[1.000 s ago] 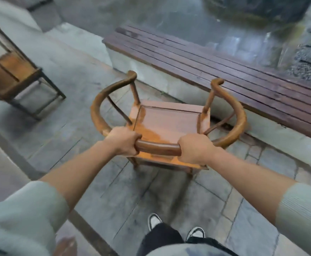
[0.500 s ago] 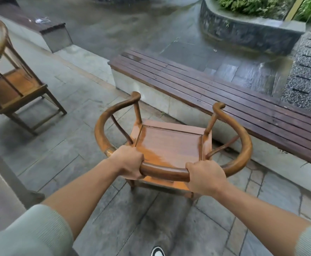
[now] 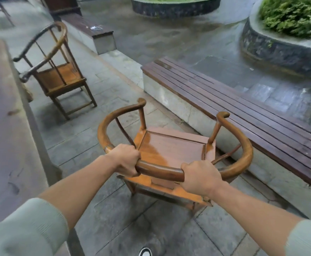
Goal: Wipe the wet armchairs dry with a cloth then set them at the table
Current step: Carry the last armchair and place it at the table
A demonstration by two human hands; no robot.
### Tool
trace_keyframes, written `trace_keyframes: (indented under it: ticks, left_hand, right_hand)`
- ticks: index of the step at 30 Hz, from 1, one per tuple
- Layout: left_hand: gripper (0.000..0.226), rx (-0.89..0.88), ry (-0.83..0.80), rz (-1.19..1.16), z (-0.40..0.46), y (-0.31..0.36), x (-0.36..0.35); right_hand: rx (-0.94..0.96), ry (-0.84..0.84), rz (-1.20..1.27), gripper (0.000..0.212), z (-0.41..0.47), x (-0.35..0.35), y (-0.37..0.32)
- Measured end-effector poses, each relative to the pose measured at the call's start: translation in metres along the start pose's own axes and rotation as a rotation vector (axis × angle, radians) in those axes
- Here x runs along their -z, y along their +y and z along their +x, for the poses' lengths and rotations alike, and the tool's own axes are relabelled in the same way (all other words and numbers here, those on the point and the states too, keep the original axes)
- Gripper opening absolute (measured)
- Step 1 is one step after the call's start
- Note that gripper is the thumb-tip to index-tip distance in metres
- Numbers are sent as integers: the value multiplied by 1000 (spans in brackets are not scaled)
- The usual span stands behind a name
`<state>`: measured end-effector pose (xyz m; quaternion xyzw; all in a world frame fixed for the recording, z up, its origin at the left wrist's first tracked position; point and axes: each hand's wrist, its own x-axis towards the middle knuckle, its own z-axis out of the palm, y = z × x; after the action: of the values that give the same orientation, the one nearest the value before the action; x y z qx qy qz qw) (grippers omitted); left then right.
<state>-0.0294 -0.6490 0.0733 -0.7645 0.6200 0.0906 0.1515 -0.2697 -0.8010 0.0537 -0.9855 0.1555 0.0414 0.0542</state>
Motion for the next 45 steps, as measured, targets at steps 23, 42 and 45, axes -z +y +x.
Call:
trace_keyframes:
  ticks: [23,42,45]
  left_hand:
    - [30,589,-60,-256,90,67,37]
    - [39,1352,-124,-469,241,148,84]
    - [39,1393,-132,-456,254,138,94]
  right_hand:
    - [681,-30,-306,42,194,39,185]
    - [1545,173,-136,21,394,57,275]
    - [1575,57,-128,23,417,61,272]
